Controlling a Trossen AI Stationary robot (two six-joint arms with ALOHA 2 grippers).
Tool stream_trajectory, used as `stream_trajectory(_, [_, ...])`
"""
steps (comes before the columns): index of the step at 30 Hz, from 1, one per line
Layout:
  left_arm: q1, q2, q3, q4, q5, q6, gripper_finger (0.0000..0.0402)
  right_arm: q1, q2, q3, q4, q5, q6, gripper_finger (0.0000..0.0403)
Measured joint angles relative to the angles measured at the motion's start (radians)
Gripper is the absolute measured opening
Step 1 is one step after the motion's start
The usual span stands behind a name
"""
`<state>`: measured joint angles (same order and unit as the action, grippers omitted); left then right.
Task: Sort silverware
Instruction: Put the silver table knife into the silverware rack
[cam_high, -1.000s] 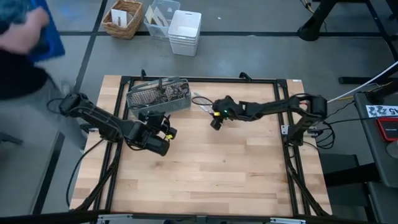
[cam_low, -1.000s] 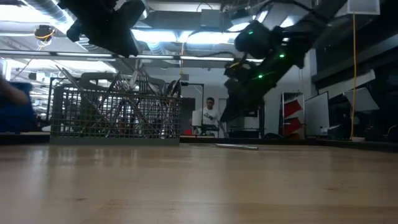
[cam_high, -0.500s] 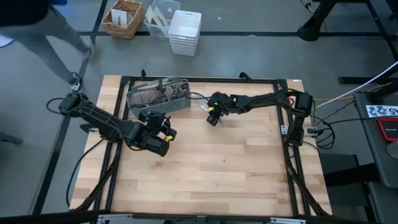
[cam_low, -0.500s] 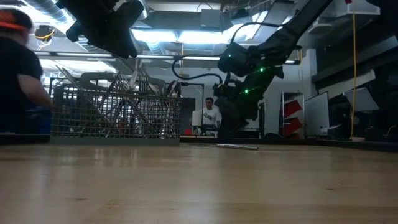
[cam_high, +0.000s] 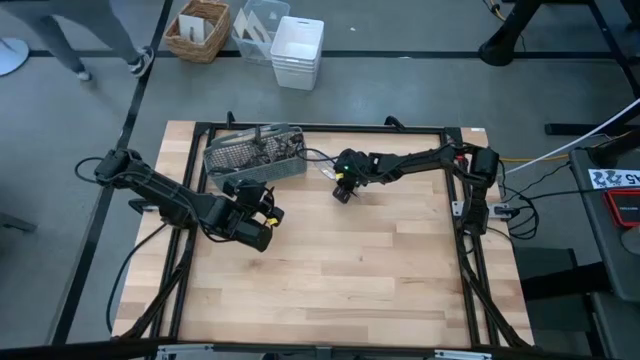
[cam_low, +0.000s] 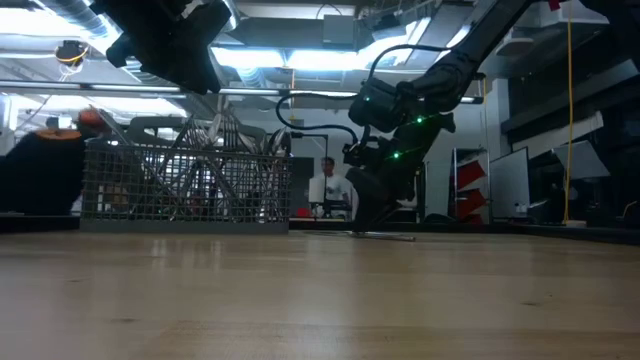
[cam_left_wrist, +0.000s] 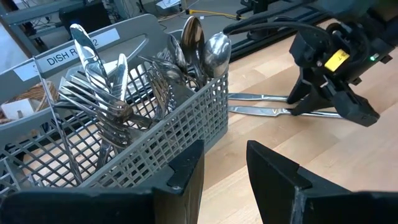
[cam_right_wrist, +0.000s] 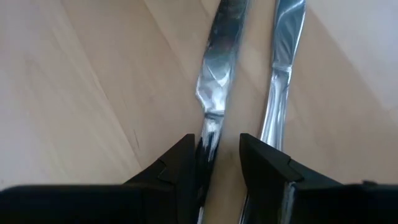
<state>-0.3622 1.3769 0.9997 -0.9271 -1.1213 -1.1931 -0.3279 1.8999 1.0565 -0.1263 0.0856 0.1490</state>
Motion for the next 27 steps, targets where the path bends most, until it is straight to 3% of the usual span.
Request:
stream_trajectory(15, [0.000,0.000,0.000,-0.001,0.020,-0.001,0.0114,0.010,0.029,0.004,-0.022,-0.047,0.002,0.0125])
stream_trajectory(27, [0.000,0.000,0.000,-0.005,0.202,0.021,0.0114,0.122,0.031,0.003,-0.085,-0.054,0.013,0.0044])
